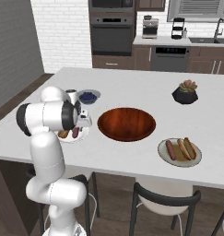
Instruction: Place one bun and one sausage from the bowl on each plate.
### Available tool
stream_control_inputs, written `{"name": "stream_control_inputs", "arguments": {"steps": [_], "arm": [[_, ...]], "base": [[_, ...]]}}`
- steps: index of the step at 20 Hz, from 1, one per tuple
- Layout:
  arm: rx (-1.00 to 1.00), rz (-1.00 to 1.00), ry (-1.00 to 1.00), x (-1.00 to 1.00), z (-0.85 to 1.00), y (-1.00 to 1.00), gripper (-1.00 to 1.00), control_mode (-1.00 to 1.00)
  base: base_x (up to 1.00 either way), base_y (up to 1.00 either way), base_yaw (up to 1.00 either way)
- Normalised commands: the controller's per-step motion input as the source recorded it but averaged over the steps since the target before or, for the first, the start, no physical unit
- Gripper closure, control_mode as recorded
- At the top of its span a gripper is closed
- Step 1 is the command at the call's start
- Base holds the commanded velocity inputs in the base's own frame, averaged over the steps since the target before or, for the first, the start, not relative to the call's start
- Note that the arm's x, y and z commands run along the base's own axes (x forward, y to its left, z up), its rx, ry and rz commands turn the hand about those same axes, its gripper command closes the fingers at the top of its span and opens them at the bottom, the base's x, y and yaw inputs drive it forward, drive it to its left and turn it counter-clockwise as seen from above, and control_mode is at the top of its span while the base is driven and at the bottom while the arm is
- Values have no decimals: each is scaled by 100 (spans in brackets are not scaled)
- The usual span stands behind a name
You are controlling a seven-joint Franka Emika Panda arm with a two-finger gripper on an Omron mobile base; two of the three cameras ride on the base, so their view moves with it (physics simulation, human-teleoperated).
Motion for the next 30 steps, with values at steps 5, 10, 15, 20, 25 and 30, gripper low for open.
{"name": "stream_control_inputs", "arguments": {"steps": [5,10,15,20,25,30], "arm": [[0,0,0,5,-13,0,100,-100],[0,0,0,9,-1,0,-100,-100],[0,0,0,16,2,0,-100,-100],[0,0,0,-10,28,-4,-100,-100],[0,0,0,-72,51,-22,-100,-100],[1,0,0,-89,61,-36,-100,-100]], "base": [[0,0,0],[0,0,0],[0,0,0],[0,0,0],[0,0,0],[0,0,0]]}}
